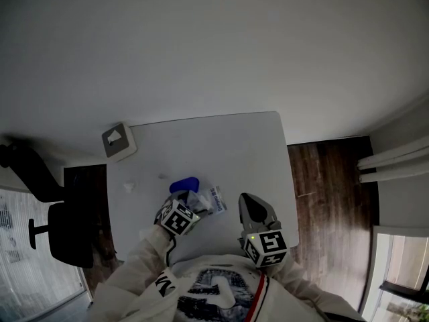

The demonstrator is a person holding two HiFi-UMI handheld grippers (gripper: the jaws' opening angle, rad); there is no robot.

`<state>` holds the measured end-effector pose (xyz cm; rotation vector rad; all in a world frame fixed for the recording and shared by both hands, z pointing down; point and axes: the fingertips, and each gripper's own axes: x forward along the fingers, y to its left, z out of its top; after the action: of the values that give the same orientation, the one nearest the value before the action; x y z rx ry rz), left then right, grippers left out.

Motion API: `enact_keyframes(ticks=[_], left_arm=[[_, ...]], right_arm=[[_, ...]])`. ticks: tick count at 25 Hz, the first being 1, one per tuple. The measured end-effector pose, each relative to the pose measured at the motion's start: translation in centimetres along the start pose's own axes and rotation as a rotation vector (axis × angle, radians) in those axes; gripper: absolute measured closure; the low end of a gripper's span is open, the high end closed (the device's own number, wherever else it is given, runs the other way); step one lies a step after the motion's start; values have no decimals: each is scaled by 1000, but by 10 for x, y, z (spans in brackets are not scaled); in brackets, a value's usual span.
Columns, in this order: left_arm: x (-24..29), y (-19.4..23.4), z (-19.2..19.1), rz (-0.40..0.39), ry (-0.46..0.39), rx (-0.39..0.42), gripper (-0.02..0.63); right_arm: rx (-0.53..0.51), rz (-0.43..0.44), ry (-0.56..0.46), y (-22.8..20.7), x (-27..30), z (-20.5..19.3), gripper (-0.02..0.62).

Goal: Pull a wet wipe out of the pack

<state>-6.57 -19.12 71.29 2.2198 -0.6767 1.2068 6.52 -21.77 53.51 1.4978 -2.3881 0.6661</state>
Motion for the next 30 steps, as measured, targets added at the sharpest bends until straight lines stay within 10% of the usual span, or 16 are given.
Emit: enact_keyframes(ticks=[15,18,30], left_arm=[[-10,15,9,43,-54,-53,380],[-16,28,13,109,-85,-71,597],[-19,27,15,106,-114,-68,597]], right_arm=[[30,-13,16,-6,3,-5,591],[30,-15,21,-7,4,-6,591],[35,-15,25,-6,3,-8,591]])
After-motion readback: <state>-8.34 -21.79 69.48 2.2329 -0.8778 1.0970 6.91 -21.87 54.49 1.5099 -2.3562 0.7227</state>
